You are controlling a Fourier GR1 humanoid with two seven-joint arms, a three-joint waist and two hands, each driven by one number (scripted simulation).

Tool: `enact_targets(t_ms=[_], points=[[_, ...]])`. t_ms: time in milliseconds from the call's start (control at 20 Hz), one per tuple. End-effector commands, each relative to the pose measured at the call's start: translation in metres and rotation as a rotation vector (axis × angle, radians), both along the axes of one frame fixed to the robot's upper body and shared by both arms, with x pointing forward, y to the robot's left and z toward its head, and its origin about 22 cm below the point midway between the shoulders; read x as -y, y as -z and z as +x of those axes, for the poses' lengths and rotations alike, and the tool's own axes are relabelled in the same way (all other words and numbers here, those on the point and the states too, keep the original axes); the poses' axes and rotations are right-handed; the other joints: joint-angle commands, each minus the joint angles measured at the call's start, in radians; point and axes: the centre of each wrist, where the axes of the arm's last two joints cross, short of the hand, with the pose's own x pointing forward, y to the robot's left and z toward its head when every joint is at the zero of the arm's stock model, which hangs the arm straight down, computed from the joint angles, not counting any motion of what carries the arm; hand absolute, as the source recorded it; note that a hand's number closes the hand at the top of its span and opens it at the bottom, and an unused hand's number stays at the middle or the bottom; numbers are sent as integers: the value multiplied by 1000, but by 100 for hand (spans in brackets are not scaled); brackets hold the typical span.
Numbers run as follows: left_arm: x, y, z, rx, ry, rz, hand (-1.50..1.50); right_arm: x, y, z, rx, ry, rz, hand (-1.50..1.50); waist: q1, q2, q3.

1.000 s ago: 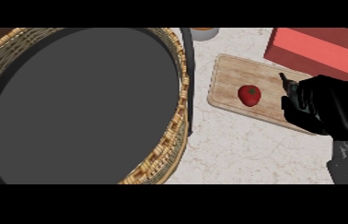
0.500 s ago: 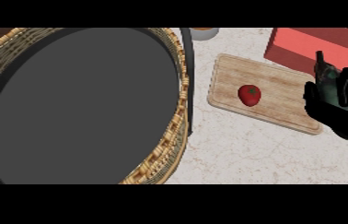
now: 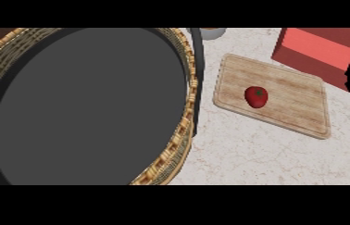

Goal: Pick the eggplant from the cutting board and place it in the cardboard box

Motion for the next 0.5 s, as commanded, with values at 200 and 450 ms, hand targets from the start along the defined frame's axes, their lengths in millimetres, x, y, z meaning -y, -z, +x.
enact_targets(t_ms=[200,450], points=[[92,-17,17,139,252,-79,0,27,-15,27,3,27,72,150,-2,2,10],[88,-21,28,134,254,-74,0,50,-22,46,38,68,74,150,-1,8,10]])
